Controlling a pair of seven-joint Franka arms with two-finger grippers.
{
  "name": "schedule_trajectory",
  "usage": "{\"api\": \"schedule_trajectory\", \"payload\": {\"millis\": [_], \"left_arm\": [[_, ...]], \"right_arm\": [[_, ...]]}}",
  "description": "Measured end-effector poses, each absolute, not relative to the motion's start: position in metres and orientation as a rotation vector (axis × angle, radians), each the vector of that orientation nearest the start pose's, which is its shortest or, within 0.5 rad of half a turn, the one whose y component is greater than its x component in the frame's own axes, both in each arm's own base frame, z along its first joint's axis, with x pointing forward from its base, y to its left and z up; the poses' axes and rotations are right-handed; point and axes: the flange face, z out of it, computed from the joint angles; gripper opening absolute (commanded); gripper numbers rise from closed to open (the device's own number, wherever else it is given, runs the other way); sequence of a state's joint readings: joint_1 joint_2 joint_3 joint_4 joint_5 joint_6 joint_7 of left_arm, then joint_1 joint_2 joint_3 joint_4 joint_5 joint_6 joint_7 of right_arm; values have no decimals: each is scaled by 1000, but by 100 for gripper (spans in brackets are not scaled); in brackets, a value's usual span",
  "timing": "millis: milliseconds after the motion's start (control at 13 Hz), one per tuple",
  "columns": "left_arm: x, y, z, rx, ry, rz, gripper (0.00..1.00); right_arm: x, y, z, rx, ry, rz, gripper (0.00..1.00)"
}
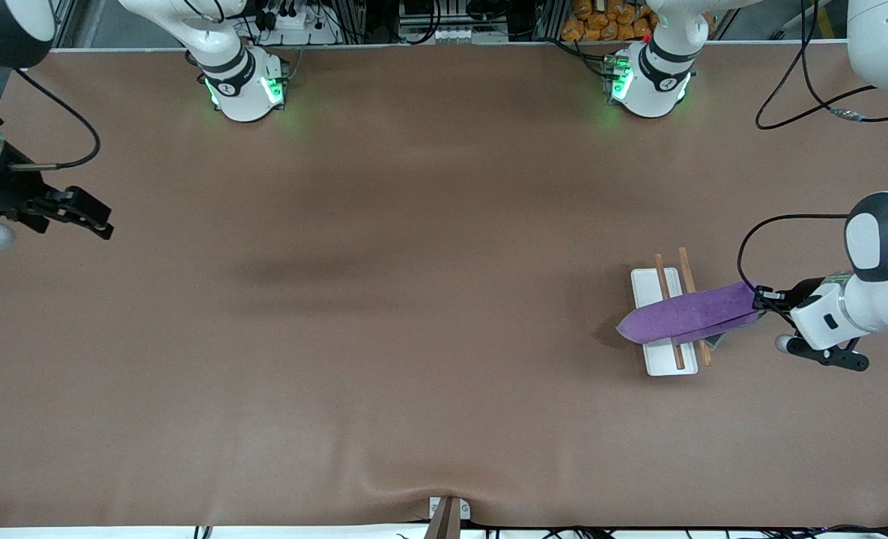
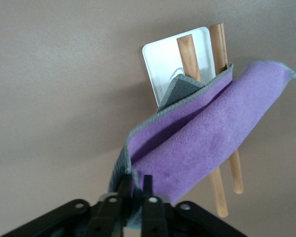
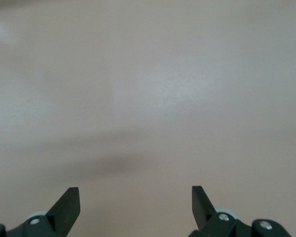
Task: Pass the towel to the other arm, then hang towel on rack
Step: 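Drape the towel across the wooden dowels with the left gripper, then open the left gripper and withdraw it from the rack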
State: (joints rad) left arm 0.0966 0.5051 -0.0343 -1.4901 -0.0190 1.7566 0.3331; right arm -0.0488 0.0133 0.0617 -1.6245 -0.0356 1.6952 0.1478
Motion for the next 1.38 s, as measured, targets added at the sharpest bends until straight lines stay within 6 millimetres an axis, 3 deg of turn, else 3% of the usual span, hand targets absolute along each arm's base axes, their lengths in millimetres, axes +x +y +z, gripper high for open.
{"api": "schedule_trajectory", "payload": {"millis": [308, 462, 692, 1000, 1154, 1385], "left_arm": [[669, 43, 364, -3177, 419, 356, 100], [671, 44, 378, -3178, 416, 317, 100], [664, 28, 429, -3189, 295, 254, 100], [635, -40, 513, -3199, 24, 203, 100], [621, -59, 537, -3193, -50, 193, 100], [606, -60, 562, -3183, -83, 194, 100]], "right_arm": [[572, -6, 596, -3163, 234, -72, 100], [572, -5, 596, -3163, 233, -73, 100], [571, 2, 597, -3162, 237, -64, 100], [573, 8, 618, -3154, 244, -133, 100], [572, 14, 632, -3150, 228, -167, 100], [572, 11, 633, -3149, 238, -162, 100]]}}
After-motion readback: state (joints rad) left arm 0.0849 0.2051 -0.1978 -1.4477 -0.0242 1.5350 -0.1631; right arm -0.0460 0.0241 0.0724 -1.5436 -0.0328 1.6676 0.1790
